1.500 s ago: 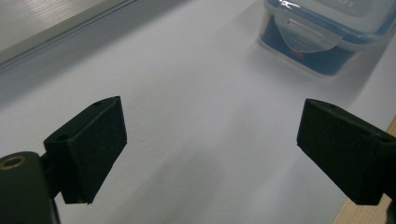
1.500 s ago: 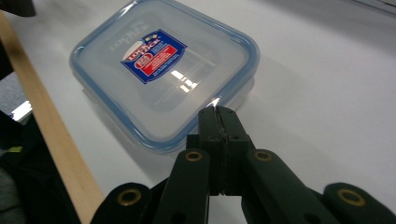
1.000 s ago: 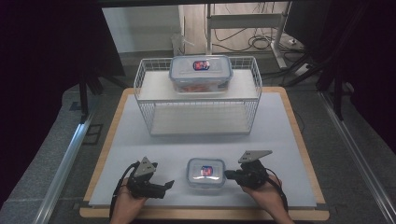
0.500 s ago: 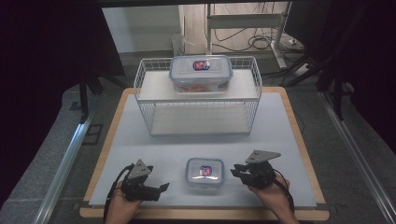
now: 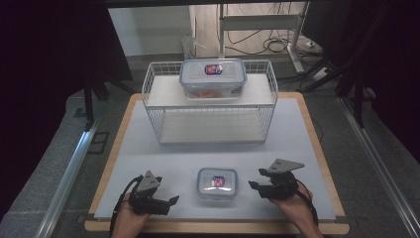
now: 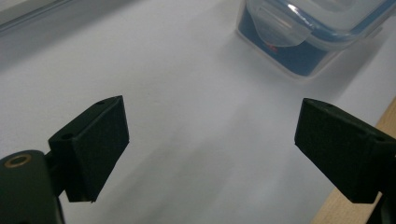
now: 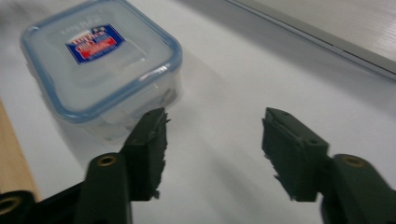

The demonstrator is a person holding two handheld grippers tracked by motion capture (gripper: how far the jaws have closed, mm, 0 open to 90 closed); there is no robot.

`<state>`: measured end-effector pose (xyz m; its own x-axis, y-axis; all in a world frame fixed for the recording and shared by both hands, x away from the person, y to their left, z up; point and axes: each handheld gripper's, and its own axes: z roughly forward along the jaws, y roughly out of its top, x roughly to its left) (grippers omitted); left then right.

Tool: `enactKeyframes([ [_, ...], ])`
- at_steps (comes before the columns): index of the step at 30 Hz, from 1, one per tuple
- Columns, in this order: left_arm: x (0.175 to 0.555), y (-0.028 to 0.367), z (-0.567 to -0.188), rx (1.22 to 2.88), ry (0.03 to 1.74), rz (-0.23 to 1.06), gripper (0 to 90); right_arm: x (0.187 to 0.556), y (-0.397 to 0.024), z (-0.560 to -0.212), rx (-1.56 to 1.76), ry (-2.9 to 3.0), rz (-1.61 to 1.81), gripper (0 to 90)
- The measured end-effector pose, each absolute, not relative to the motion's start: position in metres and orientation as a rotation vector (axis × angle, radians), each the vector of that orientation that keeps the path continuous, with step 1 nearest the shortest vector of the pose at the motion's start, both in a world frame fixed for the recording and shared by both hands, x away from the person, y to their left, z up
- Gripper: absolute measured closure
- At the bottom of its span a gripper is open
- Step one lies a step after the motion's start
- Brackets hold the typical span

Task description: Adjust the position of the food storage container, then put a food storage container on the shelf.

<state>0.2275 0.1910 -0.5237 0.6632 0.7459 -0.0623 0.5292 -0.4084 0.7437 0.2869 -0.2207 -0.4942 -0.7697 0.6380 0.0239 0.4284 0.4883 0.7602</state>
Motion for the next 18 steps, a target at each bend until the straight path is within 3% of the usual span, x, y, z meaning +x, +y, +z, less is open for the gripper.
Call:
enactKeyframes([
  [7,0.2286,0.1919,-0.5258,2.100,0.987,0.357,8.9,0.2924,-0.2236,-0.5015,0.923,2.473,1.142,27.1],
  [13,0.2287,0.1921,-0.5255,2.089,0.977,0.355,8.6,0.2931,-0.2251,-0.5022,0.929,2.465,1.142,25.6],
  [18,0.2291,0.1959,-0.5246,2.004,0.922,0.278,5.9,0.2928,-0.2259,-0.5008,0.932,2.455,1.143,25.2],
])
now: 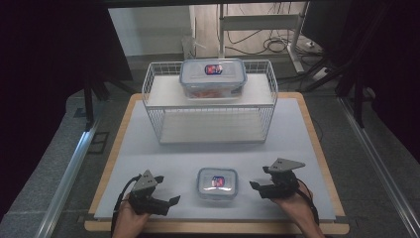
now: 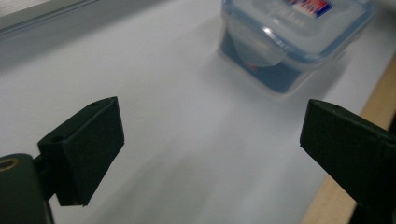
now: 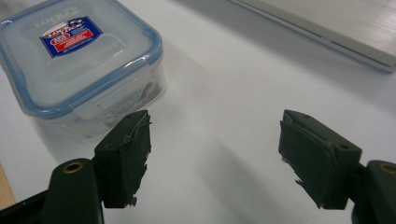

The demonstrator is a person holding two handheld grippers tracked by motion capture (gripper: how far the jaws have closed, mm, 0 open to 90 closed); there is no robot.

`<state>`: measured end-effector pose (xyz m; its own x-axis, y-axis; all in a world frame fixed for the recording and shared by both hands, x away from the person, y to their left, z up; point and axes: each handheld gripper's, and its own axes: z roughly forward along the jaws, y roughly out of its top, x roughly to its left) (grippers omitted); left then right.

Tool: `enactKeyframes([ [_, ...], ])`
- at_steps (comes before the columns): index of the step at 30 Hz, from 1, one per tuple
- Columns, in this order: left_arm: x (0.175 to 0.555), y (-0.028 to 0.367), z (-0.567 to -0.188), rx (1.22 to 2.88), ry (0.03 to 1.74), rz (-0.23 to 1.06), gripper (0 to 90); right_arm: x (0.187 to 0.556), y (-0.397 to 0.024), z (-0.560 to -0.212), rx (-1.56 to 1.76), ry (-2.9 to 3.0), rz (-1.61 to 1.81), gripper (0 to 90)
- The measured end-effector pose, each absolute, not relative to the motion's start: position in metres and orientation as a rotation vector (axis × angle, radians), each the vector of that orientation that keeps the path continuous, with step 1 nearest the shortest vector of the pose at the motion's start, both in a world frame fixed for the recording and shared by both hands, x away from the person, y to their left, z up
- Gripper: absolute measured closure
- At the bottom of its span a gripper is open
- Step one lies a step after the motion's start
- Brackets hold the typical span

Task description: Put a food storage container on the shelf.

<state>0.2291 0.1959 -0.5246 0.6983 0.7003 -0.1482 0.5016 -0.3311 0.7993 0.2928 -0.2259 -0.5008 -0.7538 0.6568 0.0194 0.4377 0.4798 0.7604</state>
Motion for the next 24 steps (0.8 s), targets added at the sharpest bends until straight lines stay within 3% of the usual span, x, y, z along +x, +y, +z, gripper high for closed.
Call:
enactKeyframes([
  [14,0.228,0.183,-0.520,2.080,0.920,0.313,6.7,0.284,-0.222,-0.491,0.963,2.432,1.174,25.2],
  [24,0.239,0.162,-0.508,2.136,0.893,0.250,7.8,0.277,-0.215,-0.477,1.073,2.447,1.263,36.2],
])
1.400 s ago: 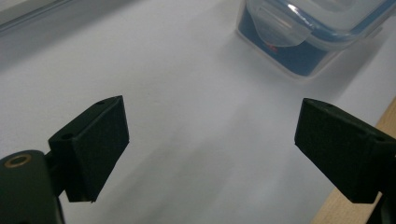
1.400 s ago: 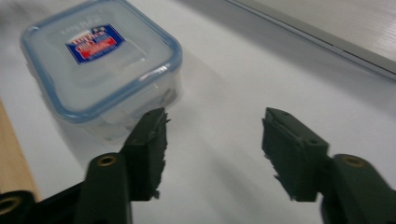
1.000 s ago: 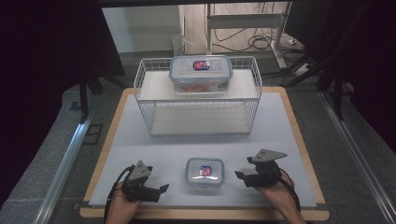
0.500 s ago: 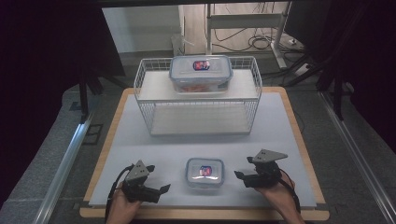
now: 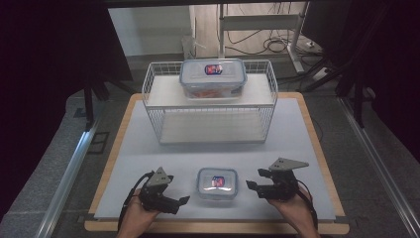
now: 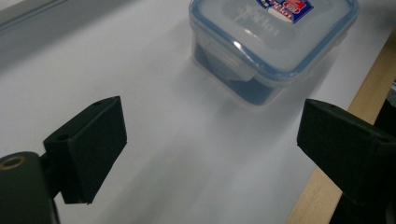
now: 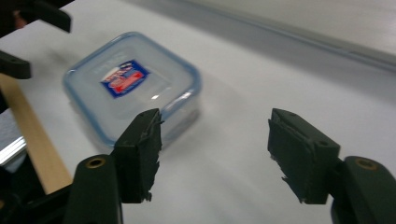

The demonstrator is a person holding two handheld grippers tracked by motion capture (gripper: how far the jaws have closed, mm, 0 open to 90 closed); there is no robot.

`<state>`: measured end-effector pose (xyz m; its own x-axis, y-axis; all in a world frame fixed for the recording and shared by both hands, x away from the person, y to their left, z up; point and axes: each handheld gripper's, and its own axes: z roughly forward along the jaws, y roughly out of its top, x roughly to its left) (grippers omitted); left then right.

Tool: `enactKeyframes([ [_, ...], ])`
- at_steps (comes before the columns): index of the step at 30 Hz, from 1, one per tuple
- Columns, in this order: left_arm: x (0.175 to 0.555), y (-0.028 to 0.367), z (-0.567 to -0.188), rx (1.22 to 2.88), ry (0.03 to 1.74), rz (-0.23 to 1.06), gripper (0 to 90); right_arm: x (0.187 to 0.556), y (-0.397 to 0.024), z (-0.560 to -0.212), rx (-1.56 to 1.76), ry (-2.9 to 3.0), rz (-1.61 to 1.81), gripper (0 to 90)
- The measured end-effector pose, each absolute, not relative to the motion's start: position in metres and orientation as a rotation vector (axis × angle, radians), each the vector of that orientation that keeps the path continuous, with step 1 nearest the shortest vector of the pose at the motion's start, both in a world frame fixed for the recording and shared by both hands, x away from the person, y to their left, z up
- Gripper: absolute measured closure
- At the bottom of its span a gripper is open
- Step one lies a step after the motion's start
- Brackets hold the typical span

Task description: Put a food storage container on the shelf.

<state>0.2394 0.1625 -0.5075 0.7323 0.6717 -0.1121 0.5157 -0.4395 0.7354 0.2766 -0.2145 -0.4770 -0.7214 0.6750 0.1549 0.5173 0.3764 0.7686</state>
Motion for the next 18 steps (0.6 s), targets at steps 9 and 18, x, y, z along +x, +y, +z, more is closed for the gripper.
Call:
enactKeyframes([
  [9,0.260,0.153,-0.501,2.077,0.890,0.140,16.9,0.284,-0.187,-0.483,1.124,2.581,1.236,39.2],
  [18,0.279,0.134,-0.511,2.066,0.885,-0.018,26.1,0.289,-0.174,-0.488,1.123,2.613,1.275,33.3],
])
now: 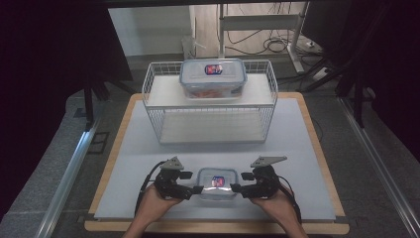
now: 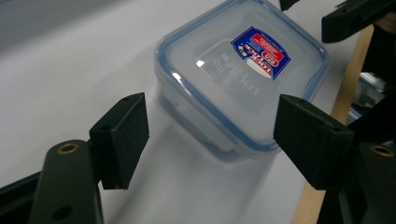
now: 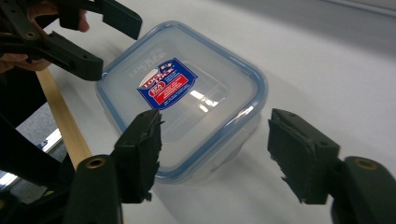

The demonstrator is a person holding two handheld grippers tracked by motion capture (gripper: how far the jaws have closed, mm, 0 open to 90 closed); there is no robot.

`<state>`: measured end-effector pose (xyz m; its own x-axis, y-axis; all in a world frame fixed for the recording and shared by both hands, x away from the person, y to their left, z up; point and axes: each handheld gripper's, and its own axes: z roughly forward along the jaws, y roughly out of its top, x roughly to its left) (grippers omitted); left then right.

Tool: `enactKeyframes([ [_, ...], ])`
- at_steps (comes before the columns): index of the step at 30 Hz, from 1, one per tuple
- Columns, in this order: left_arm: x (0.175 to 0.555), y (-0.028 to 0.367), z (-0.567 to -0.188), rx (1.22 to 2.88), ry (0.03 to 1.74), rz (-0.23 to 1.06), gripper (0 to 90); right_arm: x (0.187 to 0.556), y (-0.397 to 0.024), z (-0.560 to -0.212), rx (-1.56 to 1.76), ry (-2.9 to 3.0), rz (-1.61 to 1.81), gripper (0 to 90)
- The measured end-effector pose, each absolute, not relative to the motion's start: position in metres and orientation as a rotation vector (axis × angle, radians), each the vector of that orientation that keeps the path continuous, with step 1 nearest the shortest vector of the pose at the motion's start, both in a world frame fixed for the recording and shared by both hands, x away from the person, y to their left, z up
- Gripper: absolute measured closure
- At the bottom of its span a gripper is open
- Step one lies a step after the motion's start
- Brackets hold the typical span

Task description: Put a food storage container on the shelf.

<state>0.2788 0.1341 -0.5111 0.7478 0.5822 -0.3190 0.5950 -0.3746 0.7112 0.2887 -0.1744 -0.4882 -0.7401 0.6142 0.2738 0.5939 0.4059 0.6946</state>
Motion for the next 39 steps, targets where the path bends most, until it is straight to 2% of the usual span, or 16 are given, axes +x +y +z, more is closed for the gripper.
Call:
enactKeyframes([
  [8,0.290,0.128,-0.524,2.011,0.935,-0.181,21.1,0.296,-0.170,-0.503,1.187,2.683,1.288,24.3],
  [15,0.292,0.128,-0.528,1.974,0.968,-0.277,24.4,0.300,-0.167,-0.511,1.261,2.725,1.356,25.1],
  [20,0.290,0.132,-0.527,1.964,0.981,-0.307,29.7,0.301,-0.173,-0.515,1.374,2.738,1.417,32.0],
  [25,0.283,0.138,-0.523,1.948,0.965,-0.279,39.7,0.298,-0.179,-0.511,1.374,2.711,1.453,43.6],
  [29,0.279,0.144,-0.525,1.902,0.964,-0.308,48.2,0.295,-0.185,-0.510,1.400,2.685,1.517,51.4],
  [39,0.274,0.153,-0.531,1.830,0.962,-0.378,55.8,0.288,-0.192,-0.511,1.389,2.697,1.587,56.5],
])
